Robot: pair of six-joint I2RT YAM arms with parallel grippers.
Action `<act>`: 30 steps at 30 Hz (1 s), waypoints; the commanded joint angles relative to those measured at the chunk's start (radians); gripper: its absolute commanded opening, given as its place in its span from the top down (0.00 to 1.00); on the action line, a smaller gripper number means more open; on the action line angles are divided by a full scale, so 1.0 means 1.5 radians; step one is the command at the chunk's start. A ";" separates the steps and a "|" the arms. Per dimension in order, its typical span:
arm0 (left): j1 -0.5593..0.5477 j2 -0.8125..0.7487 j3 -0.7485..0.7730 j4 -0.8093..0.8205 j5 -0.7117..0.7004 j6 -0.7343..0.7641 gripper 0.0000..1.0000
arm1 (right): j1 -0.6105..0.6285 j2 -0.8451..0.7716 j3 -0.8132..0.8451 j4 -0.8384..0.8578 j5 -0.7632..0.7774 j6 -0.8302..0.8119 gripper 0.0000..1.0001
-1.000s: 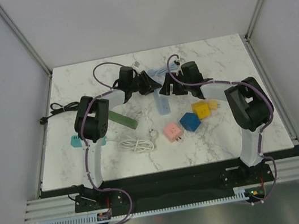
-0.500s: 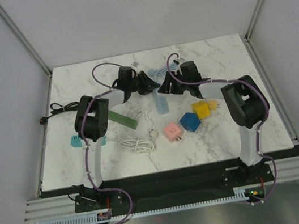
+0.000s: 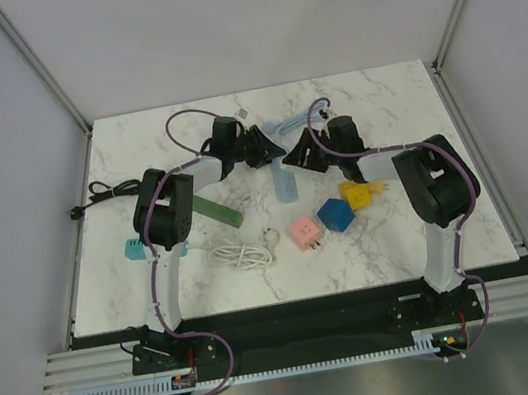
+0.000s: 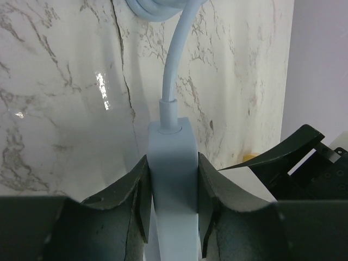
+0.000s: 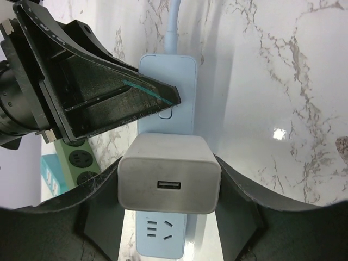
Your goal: Pull the plug off the socket
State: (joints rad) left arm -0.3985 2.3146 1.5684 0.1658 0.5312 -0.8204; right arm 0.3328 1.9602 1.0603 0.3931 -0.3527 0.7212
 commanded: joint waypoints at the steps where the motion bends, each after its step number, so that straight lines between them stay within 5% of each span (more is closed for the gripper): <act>1: -0.002 0.016 0.024 -0.006 0.013 0.065 0.98 | -0.035 -0.027 -0.019 0.109 -0.033 0.078 1.00; 30: 0.002 0.037 0.062 -0.053 0.009 0.070 0.98 | -0.066 -0.127 0.020 -0.135 0.091 -0.107 1.00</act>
State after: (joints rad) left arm -0.4004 2.3455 1.6321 0.0990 0.5533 -0.8013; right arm 0.2424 1.8481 1.0485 0.2359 -0.2756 0.6220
